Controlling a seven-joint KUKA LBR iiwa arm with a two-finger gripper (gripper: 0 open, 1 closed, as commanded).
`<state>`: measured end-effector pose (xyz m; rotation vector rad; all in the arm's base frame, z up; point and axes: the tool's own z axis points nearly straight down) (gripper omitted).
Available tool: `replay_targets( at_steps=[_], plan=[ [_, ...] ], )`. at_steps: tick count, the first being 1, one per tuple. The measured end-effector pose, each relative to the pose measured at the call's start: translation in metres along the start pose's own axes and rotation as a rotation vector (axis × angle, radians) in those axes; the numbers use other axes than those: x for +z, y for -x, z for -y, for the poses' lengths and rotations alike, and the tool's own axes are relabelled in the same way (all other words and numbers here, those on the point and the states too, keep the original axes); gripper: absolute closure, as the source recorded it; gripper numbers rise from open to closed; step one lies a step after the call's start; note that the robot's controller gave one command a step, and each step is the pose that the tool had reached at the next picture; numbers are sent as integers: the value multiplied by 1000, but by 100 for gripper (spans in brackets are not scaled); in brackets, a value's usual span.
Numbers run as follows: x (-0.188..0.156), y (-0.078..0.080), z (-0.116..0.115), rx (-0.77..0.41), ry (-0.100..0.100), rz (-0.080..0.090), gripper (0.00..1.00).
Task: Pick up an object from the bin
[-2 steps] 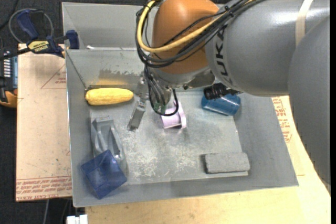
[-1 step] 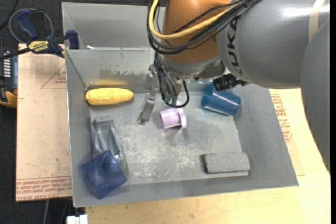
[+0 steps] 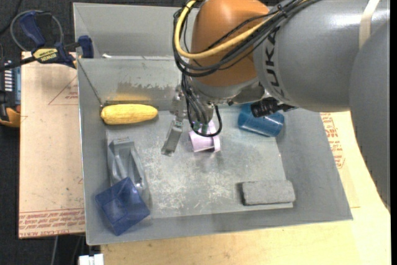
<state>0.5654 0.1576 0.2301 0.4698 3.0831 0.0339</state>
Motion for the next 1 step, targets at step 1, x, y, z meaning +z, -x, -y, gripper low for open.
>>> replay_targets(
  at_steps=[1],
  plan=[
    [7,-6,5,-14,1,-1,0]
  ],
)
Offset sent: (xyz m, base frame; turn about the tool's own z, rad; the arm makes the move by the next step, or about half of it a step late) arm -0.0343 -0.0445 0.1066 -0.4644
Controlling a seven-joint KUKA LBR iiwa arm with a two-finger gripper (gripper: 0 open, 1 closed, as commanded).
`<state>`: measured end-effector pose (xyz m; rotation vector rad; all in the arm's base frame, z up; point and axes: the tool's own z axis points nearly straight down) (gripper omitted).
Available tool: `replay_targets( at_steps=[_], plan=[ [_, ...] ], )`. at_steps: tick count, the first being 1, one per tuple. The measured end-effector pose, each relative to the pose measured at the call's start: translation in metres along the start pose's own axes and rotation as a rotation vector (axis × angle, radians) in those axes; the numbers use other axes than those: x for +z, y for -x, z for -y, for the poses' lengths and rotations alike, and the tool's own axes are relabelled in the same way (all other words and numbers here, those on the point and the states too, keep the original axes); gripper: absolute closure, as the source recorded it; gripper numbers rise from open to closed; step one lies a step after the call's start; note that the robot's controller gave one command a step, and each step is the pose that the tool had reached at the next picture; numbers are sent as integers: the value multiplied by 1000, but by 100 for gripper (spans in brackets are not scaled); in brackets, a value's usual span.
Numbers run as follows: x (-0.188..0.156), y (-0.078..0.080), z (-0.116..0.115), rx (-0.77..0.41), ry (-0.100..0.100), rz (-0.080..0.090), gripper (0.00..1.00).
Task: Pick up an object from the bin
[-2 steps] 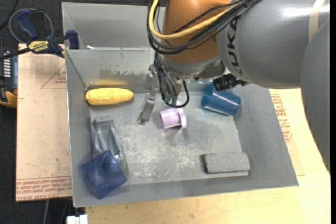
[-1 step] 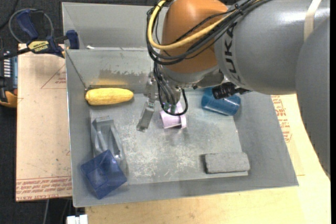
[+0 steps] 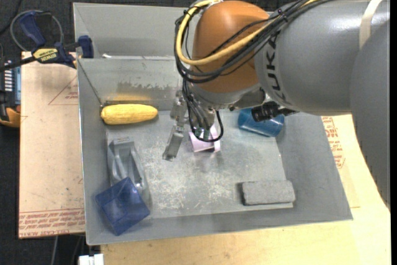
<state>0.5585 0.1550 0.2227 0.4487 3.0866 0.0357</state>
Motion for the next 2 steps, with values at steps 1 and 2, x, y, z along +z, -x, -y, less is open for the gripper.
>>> replay_targets(
  at_steps=[1,2],
  plan=[
    [-120,-10,45,-447,2,12,0],
    [9,-15,38,-197,-2,-5,0]
  ],
)
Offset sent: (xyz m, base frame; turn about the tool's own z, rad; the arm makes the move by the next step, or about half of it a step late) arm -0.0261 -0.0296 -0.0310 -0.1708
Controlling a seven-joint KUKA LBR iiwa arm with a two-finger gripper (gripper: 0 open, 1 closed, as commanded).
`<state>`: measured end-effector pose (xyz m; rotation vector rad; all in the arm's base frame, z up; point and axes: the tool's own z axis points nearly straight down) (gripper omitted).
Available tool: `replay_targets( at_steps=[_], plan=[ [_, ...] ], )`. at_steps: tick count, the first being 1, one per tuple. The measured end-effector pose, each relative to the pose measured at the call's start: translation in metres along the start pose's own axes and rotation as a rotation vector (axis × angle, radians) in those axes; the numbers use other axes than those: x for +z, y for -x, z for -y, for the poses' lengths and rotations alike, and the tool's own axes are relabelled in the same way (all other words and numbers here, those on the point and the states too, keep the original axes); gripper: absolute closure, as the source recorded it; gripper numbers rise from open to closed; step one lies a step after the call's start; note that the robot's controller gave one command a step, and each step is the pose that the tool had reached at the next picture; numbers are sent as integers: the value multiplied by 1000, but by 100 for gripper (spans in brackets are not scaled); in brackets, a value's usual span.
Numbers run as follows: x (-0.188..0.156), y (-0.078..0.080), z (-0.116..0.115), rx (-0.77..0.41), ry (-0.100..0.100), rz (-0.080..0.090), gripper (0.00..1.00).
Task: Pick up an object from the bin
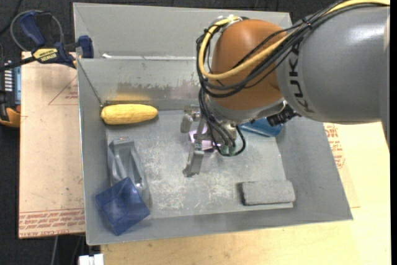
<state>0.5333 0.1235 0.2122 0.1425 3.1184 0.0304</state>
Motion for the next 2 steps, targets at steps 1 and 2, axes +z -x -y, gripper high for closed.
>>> replay_targets(
  at_steps=[1,2],
  plan=[
    [22,-1,0,14,-1,-6,0],
    [6,5,-12,-205,1,-3,100]
  ],
)
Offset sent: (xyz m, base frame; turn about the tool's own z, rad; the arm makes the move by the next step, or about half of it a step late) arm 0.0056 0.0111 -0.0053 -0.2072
